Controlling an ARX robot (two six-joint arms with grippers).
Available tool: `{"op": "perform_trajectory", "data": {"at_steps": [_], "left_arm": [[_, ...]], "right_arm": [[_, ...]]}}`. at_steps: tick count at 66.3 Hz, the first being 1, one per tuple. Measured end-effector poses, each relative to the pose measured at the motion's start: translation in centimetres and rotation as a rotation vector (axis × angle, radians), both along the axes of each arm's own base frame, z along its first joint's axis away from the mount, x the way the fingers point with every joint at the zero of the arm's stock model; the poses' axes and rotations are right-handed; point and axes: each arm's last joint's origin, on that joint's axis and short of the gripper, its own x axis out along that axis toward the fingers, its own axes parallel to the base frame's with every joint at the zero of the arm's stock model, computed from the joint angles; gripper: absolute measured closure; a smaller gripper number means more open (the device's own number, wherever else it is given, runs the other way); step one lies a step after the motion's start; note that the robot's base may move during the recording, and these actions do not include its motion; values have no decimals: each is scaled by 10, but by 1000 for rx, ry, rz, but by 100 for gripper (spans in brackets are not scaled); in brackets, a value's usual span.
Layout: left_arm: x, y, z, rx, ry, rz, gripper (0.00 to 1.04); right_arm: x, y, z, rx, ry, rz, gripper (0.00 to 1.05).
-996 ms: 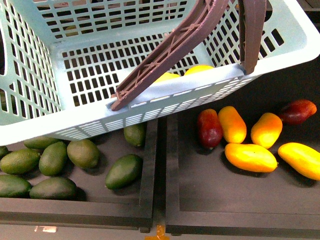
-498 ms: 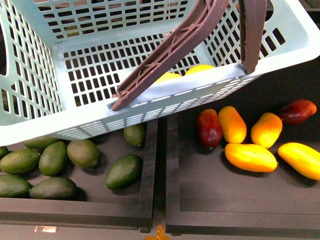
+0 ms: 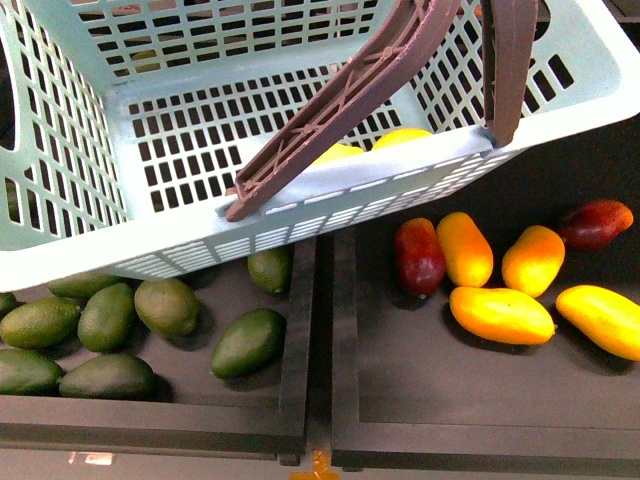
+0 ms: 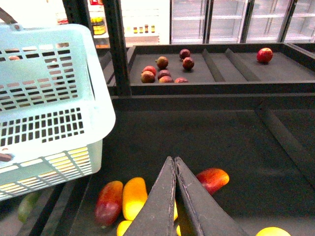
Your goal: Pick lemon and mango into basket
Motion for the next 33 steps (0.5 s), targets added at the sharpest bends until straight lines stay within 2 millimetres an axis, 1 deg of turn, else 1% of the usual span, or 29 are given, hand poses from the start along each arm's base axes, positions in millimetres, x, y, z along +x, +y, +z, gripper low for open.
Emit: {"op": "perform_trajectory", "data": {"at_steps": [10,13,23,27,33], "left_arm": [[0,0,0,0,0,0,90],[0,0,0,0,0,0,90],[0,0,0,0,0,0,90],[0,0,0,0,0,0,90],[0,0,0,-1,1,0,90]], "right_arm": [[0,0,0,0,0,0,103],[0,0,0,0,0,0,98],[0,0,0,0,0,0,60],[0,0,0,0,0,0,51],[0,0,0,0,0,-1,34]]}}
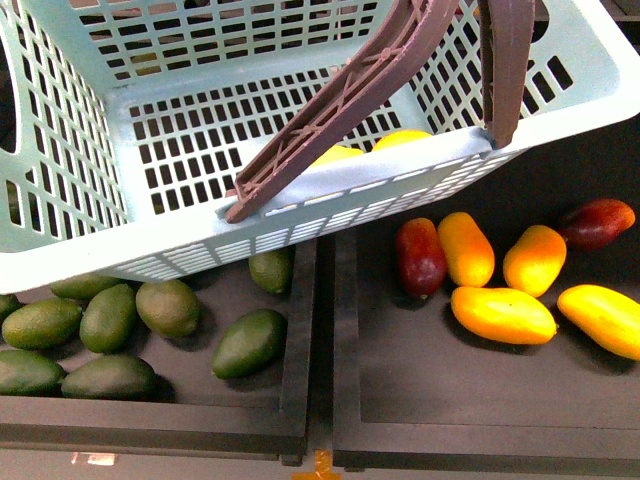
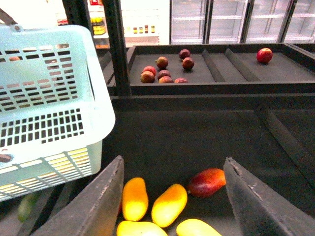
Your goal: Pick lemon and mango into basket
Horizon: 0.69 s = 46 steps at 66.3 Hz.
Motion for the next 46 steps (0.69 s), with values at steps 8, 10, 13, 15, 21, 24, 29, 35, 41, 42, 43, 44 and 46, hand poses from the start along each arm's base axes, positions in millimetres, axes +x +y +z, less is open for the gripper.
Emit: {"op": "perform_trajectory", "data": {"at_steps": [8,10,13,15,21,24,29,35,41,42,43,44,46], "left_arm": [[-2,-3,0,1,-1,-13,90],[-3,-4,0,-3,1,-22,90],[-3,-5,0,-10,6,-28,90],[-3,-5,0,-15,10,-28,90],[-3,-4,0,-15,10,-20,90],[-2,-4,0,-10,6,-18,90],[-2,-4,0,-7,3,-14,90],[-1,-2,0,-2,1,-4,90],[0,0,0,3,-2,8,90],[0,0,0,6,-4,12,90],[0,0,0,7,-4,13,90],[0,0,0,8,-5,14,90],[0,1,0,11,-8,13,90]], "right_arm": [[0,0,0,0,1,-2,13],[0,0,0,0,1,-2,8],[0,0,0,0,1,-1,8],[0,0,0,0,1,-1,9],[0,0,0,0,0,-1,9],[0,0,0,0,1,-1,9],[0,0,0,0,-2,-1,9],[0,0,0,0,3,0,9],[0,0,0,0,-1,0,9],[0,0,0,0,1,0,9],[0,0,0,0,0,0,9],[0,0,0,0,0,1,9],[0,0,0,0,0,0,9]]}}
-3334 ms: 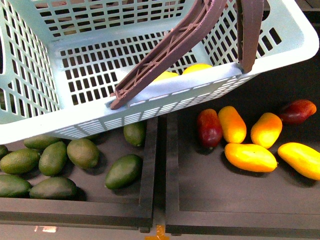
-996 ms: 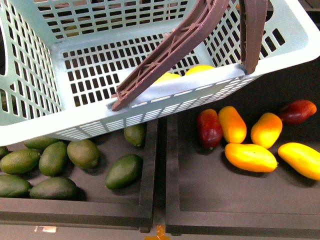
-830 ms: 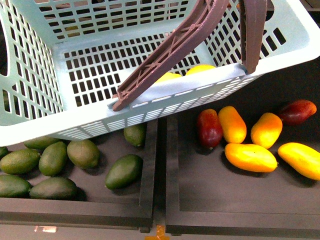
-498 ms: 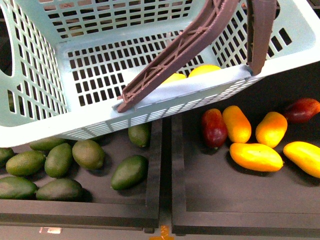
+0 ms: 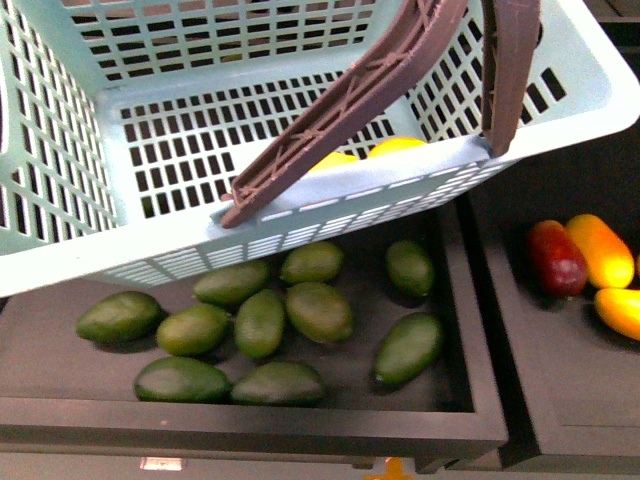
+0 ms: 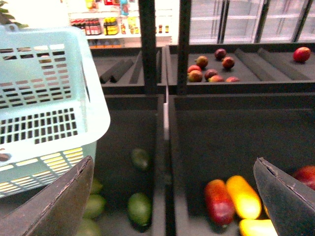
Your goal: Pick lemon and mango into basket
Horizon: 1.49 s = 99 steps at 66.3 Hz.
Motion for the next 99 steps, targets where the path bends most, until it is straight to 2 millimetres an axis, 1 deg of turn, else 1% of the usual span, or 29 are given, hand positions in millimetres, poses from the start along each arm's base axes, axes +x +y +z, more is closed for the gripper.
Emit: {"op": "perform_trajectory", "data": {"at_steps": [50,58,63,65,68,69,70,72,75,79,80,83,88,93,99], "left_arm": [[0,-1,0,-11,7,-13,90],[4,6,0,-1,1,23,90],[4,7,0,16,-10,30,90],[3,5,0,48,-15,68,90],[4,6,-1,98,-9,186,90],[6,6,-3,98,-4,268,90],[7,6,-4,105,-7,296,90],[12,6,-6,90,-3,406,90],[24,8,-11,58,-17,548,90],[39,16,-16,17,-27,654,90],[46,19,-18,4,-32,684,90],[60,27,-22,-31,-33,735,90],[85,39,-35,-86,-4,807,90],[104,43,-48,-145,31,842,90],[127,44,-69,-203,84,880,90]], "right_arm": [[0,0,0,0,0,7,9],[0,0,0,0,0,8,9],[0,0,0,0,0,4,9],[0,0,0,0,1,4,9],[0,0,0,0,1,3,9],[0,0,0,0,1,4,9],[0,0,0,0,1,4,9],[0,0,0,0,0,4,9],[0,0,0,0,0,3,9],[0,0,0,0,1,3,9],[0,0,0,0,0,2,9],[0,0,0,0,0,-2,9],[0,0,0,0,1,-3,9],[0,0,0,0,0,-2,9],[0,0,0,0,1,0,9]]}}
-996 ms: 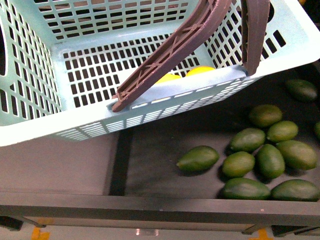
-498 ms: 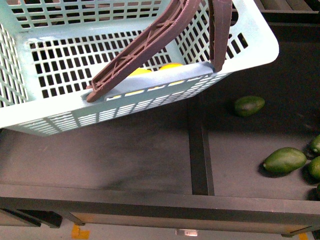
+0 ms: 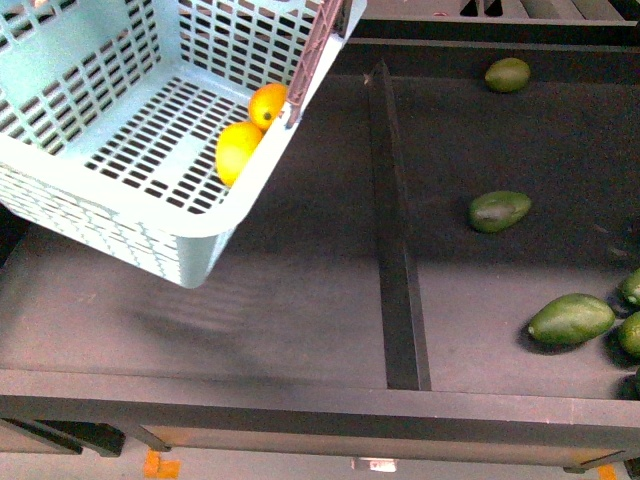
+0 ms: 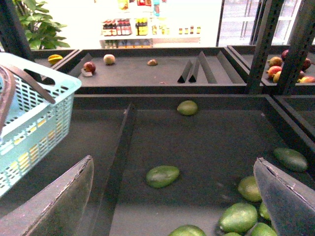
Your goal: Pick lemon and mango into basket
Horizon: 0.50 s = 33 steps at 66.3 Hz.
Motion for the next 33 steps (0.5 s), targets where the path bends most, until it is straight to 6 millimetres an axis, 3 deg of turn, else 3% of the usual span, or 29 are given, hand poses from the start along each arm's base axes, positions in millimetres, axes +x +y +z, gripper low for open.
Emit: {"op": "perform_trajectory", "data": {"at_steps": [20,33], "left_arm": [[68,2,-77,-136,120,77,90],[85,23,-80,-232,100,190,90]], "right_arm": [[0,0,0,0,0,0,9],[0,0,0,0,-1,0,9]]}}
